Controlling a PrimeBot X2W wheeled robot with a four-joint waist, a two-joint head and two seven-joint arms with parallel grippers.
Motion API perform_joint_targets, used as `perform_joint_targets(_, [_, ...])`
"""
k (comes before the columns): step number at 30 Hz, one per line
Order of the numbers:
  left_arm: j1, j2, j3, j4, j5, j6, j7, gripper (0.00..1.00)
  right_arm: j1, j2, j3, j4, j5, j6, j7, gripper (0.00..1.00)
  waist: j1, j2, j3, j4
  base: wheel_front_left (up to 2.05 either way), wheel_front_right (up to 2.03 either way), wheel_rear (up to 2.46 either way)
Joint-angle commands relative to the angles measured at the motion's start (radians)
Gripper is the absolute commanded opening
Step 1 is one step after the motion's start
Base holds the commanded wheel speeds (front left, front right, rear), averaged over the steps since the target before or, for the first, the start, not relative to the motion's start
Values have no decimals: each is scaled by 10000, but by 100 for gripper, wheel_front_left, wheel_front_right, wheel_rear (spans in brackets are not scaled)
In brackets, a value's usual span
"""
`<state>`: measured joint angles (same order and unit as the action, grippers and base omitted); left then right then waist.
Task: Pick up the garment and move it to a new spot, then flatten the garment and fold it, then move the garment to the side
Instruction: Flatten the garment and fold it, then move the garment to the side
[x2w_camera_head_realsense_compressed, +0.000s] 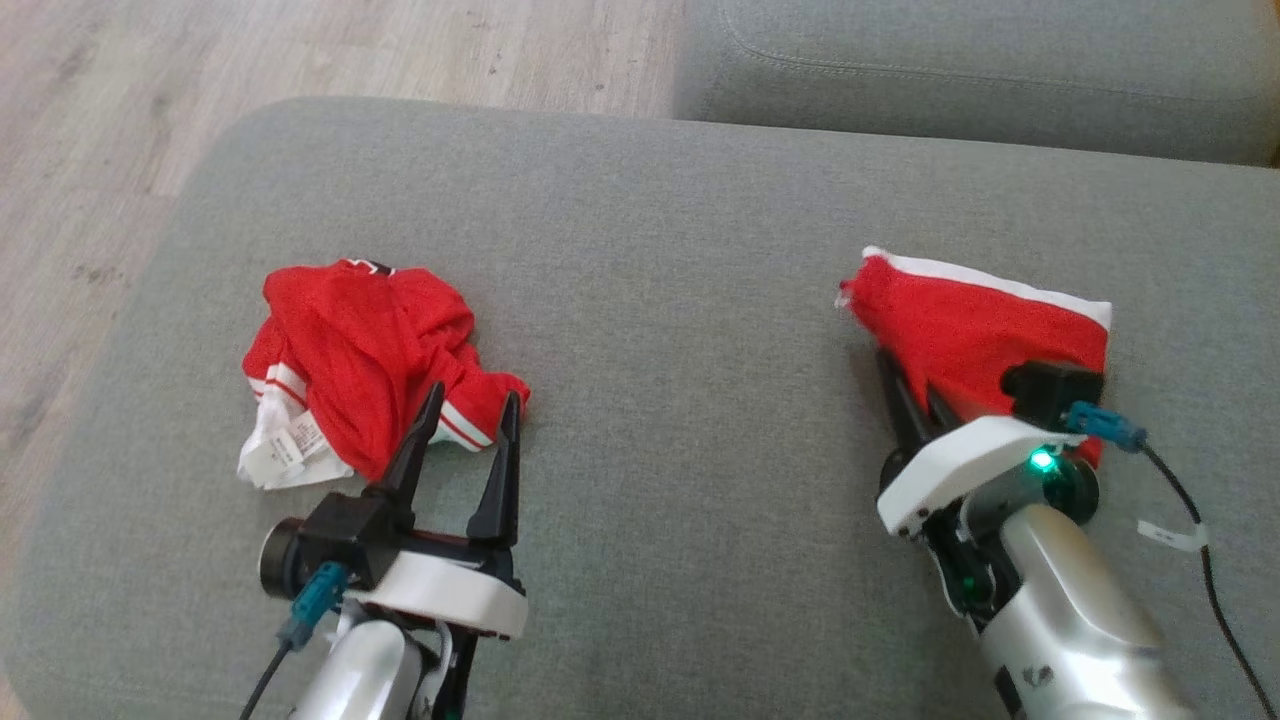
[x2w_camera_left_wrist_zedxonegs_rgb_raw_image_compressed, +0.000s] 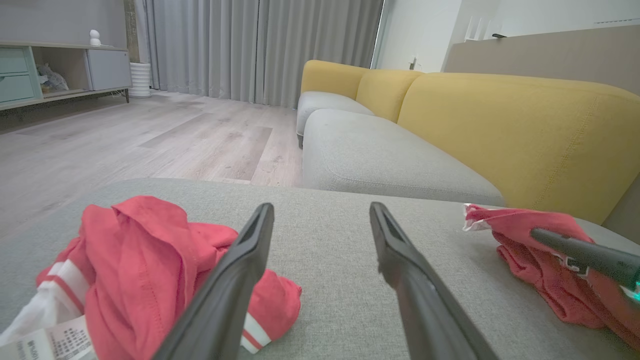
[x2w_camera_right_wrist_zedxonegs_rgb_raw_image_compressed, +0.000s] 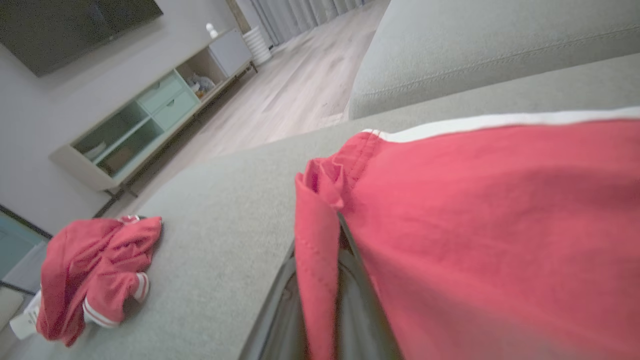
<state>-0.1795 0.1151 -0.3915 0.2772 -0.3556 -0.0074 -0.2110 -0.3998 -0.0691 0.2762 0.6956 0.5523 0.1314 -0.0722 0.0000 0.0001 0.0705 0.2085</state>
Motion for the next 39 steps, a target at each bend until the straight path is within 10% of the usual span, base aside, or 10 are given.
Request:
perform_joint_targets(1, [-428, 133, 290, -299, -32, 77, -8, 100, -212, -76, 312, -196, -112, -7, 11, 0, 0, -1, -8, -29, 0, 0, 0])
perform_joint_targets(2, [-442, 142, 289, -307, -34, 87, -7, 100, -191, -167, 405, -82, -172, -7, 30, 0, 0, -1, -18, -68, 0, 0, 0])
perform_joint_targets(3, [-451, 143, 292, -315, -43, 98, -11, 100, -181, -246, 473, 23, -248, -7, 18, 39, 0, -1, -31, -117, 0, 0, 0])
perform_joint_targets(4, [-453, 142, 297, -321, -55, 113, -17, 100, -169, -269, 503, 114, -242, -7, 34, 100, 0, -1, -42, -175, 0, 0, 0])
perform_joint_targets(18, [-367, -17, 104, -234, -135, 250, -141, 100, 236, -1477, -800, -2020, -1475, -7, -1323, 100, 0, -1, -498, -1305, 0, 0, 0])
perform_joint_targets(28, [25, -159, 323, -211, -256, 491, -415, 100, 2258, -308, -3078, -4831, -4135, -7, -1810, 100, 0, -1, -763, -1661, 0, 0, 0])
perform_joint_targets(39, [584, -312, 806, -294, 142, 686, -503, 100, 3724, 183, -3089, -5472, -4573, -7, -1861, 100, 0, -1, -700, -1581, 0, 0, 0])
